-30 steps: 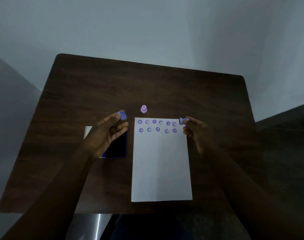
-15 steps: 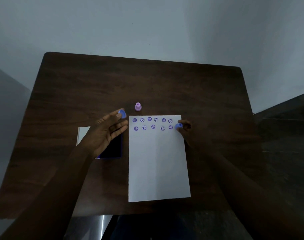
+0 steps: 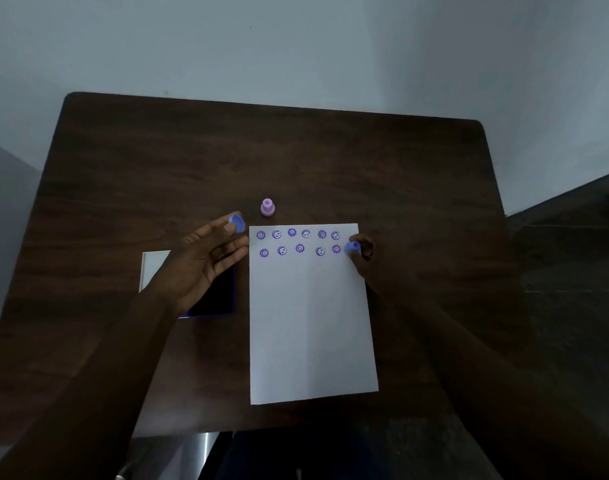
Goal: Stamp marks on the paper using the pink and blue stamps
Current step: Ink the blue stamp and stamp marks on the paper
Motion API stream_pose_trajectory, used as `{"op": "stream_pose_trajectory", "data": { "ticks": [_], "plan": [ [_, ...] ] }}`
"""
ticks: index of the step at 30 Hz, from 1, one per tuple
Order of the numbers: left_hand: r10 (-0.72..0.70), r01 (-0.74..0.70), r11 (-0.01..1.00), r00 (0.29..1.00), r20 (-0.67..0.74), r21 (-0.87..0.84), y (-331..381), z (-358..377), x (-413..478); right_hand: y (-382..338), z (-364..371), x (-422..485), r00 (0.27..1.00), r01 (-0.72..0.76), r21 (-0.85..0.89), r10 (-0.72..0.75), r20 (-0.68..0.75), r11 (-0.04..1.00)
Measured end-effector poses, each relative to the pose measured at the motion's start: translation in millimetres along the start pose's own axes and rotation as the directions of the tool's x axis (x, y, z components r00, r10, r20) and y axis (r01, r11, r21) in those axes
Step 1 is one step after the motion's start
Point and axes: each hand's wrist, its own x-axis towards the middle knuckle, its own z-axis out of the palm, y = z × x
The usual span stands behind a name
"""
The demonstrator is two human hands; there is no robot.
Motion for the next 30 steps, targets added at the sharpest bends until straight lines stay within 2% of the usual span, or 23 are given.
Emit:
{"op": "stream_pose_trajectory", "data": {
  "ticks": [4,9,14,21,25,30],
  "plan": [
    [-0.013,0.013,1.0,1.0,-0.002,-0.01,-3,-1,7,5,2,3,0.998,0.0,-0.051,0.003,0.057,0.999],
    [-0.003,0.003,1.0,1.0,-0.005,-0.003,-6,-2,13,6,5,3,0.991,0.092,-0.038,-0.095,-0.092,0.995],
    [-0.008,0.008,1.0,1.0,-0.018,-0.011,-10,-2,20,13,7,9,0.999,0.027,-0.009,-0.028,-0.025,1.0],
    [0.0,0.0,1.0,1.0,-0.026,-0.017,-13,-4,24,7,2,3,0.977,0.117,-0.068,-0.127,-0.171,0.991],
    [-0.004,0.004,1.0,0.999,-0.045,-0.016,-16,-6,26,4,0,2,0.958,0.182,-0.069,-0.193,-0.214,0.981],
    [0.002,-0.003,1.0,0.999,-0.043,-0.025,-18,-6,24,-1,-4,0,0.958,0.178,-0.06,-0.187,-0.216,0.982]
  ]
}}
